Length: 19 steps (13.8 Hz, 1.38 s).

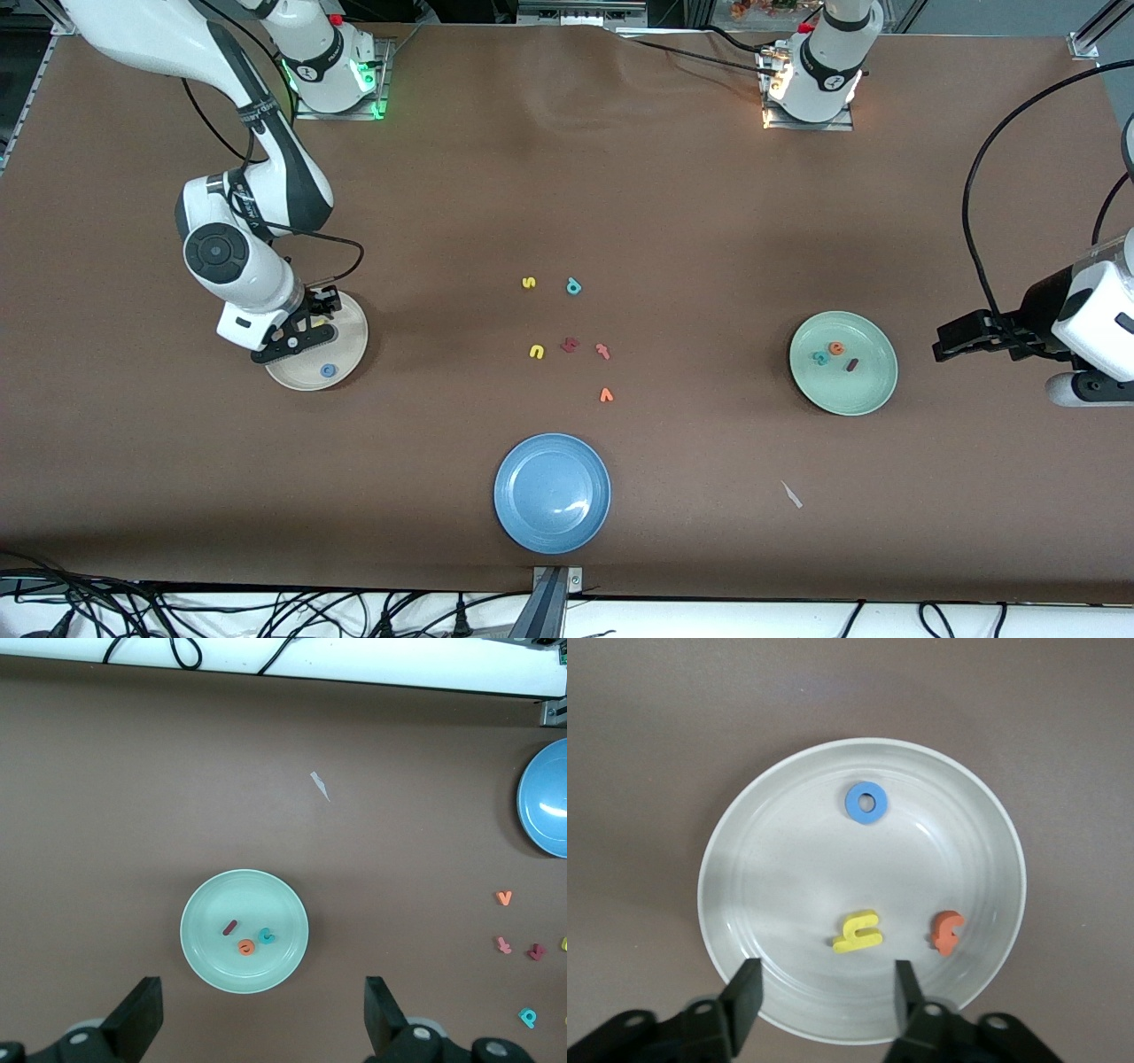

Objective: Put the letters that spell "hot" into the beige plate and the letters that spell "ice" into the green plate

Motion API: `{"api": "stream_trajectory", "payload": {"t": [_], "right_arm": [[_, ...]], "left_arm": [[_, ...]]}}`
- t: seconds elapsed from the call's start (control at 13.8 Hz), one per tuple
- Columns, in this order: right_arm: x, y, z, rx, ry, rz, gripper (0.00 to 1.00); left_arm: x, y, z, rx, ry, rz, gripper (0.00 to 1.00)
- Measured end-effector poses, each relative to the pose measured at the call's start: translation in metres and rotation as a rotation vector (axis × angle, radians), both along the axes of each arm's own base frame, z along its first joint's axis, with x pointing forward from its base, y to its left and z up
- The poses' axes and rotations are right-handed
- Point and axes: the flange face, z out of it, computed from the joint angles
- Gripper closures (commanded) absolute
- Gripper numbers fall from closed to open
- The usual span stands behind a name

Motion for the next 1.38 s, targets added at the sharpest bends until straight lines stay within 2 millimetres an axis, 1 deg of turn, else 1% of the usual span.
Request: {"api": "stream_trajectory", "payload": {"t": [0.15,0.29,0.36,0.58,0.8,0.94,1.09,1.16,1.23,1.38], "right_arm": [[0.001,0.001,0.003,0.011,-0.004,-0.01,0.01],[0.01,0.003,0.018,0.038,-0.022,-0.039,0.01],[0.018,0.005,0.032,0.056,-0.022,-0.063,0.0],[0.042,0.01,0.091,0.099,-0.011,-0.119,0.0],[0.052,0.007,0.154,0.095,0.017,-0.141,0.0],[0.047,0.004,0.194,0.086,0.012,-0.147,0.0],[0.033,-0.002,0.232,0.072,0.008,-0.158,0.0],[0.022,-0.01,0.253,0.069,0.01,-0.174,0.0],[0.013,-0.02,0.272,0.074,0.013,-0.197,0.0],[-0.006,-0.052,0.305,0.09,0.02,-0.262,0.0]], "left_arm": [[0.0,0.001,0.0,0.0,0.0,0.0,0.0],[0.0,0.0,0.0,0.0,0.0,-0.001,0.0],[0.0,-0.001,0.0,0.001,0.001,-0.005,0.0],[0.0,-0.012,-0.002,0.037,0.004,-0.01,0.0],[-0.004,-0.031,0.002,0.092,-0.001,-0.015,0.0],[-0.007,-0.033,0.002,0.096,0.008,-0.016,0.0],[-0.012,-0.031,-0.002,0.077,0.027,-0.011,0.0],[-0.015,-0.031,-0.004,0.068,0.037,-0.009,0.0],[-0.018,-0.031,-0.004,0.065,0.041,-0.008,0.0],[-0.022,-0.029,-0.003,0.064,0.044,-0.006,0.0]]}}
